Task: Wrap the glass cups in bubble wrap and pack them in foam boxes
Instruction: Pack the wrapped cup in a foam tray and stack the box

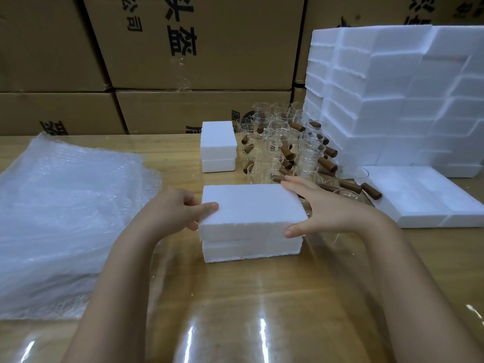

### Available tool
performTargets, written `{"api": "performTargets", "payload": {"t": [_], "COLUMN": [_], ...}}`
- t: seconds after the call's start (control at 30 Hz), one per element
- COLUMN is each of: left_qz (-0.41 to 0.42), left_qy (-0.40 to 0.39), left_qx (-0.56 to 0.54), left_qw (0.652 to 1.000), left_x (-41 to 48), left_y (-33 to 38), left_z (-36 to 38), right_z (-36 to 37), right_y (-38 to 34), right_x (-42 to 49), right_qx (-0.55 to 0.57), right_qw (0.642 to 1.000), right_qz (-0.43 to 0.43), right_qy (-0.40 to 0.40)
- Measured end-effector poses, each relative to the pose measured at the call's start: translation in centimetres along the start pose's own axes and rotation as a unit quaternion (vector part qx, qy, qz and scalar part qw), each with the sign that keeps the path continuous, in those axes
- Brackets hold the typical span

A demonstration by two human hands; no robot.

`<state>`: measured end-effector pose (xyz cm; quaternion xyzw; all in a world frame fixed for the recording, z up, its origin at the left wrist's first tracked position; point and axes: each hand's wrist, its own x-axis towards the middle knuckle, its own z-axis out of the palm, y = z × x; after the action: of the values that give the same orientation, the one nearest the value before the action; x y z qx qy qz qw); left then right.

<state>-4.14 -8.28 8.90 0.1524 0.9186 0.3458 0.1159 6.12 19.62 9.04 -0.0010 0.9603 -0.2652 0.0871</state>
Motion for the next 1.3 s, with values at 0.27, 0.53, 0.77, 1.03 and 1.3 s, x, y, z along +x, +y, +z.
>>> {"api": "performTargets", "payload": {"t": [0.27,0.53,0.77,1.03,1.3], "left_qz": [0.0,-0.003,-0.011,-0.009,-0.013], "left_qy": [-0.013,-0.029,-0.033,-0.041,-0.045], "left_qx": [0.025,0.03,0.05,0.051,0.07], "left_qw": [1.0,0.999,0.998,0.998,0.996], "left_x": [0.14,0.23,0.36,0.47,0.5], "left_y": [-0.16,-0.29,-0.49,-0.47,-0.42], "left_z": [0.15,0.26,0.29,0.36,0.41], "right_z": [0.05,0.34,0.42,0.66,0.84], "right_y": [-0.42,-0.71,-0.68,-0.46,-0.27], "right_x": [-0.16,-0.15,0.03,0.24,0.37], "right_qx": [-0.033,-0.036,-0.036,-0.03,-0.032], "right_qw": [0.999,0.999,0.999,0.999,0.999], "right_qz": [-0.007,-0.015,-0.015,-0.007,-0.003], "right_qy": [0.003,0.004,-0.005,-0.017,-0.017]}}
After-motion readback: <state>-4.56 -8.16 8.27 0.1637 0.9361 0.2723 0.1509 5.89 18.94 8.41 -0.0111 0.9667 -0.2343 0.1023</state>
